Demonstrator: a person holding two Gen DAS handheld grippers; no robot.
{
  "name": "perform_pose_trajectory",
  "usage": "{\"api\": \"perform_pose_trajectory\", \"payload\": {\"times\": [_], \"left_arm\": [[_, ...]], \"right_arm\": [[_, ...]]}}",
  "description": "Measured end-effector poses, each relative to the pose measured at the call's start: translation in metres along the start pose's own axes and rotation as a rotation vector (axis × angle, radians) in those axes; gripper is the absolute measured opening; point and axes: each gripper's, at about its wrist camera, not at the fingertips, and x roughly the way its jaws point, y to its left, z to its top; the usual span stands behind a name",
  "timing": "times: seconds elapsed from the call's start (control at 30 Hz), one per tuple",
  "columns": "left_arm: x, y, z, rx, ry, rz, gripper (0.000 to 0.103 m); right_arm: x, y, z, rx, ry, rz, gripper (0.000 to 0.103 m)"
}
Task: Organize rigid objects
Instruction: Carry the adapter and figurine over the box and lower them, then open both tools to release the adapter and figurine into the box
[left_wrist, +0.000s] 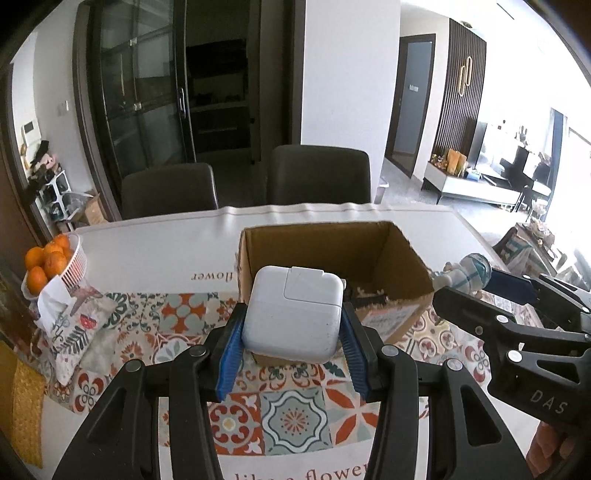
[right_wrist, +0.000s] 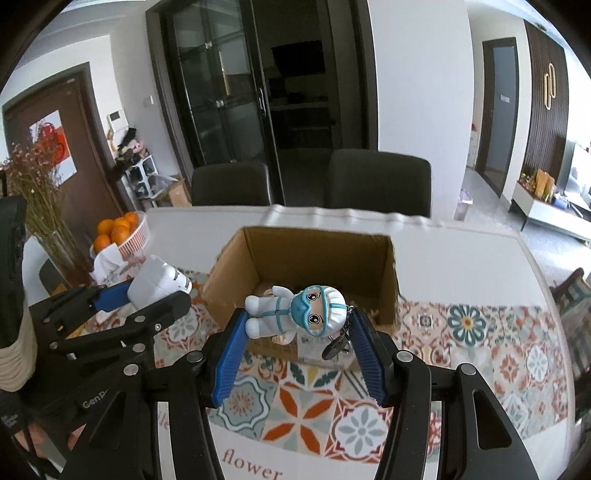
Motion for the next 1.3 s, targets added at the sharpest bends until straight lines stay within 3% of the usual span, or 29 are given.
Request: {"api": "perform_pose_trajectory", "payload": {"times": [0.57,1.1,1.3], "left_arm": [[0.041,0.009,0.059,-0.013,0.036,0.002,0.048],[0.115,0.006,0.066,0.011,0.231,0.006,0.049],[0.121,0.008,0.066,0.007,0.24,0.054,0.066]], "right_arm": [[0.04,-0.01,0.057,0.008,0.032,0.037,0.056],[0.102,-0.032,0.065,0.03,0.157,0.017,0.056],[0.114,-0.038,0.064,0.038,0.178,0.011,0.056]]}}
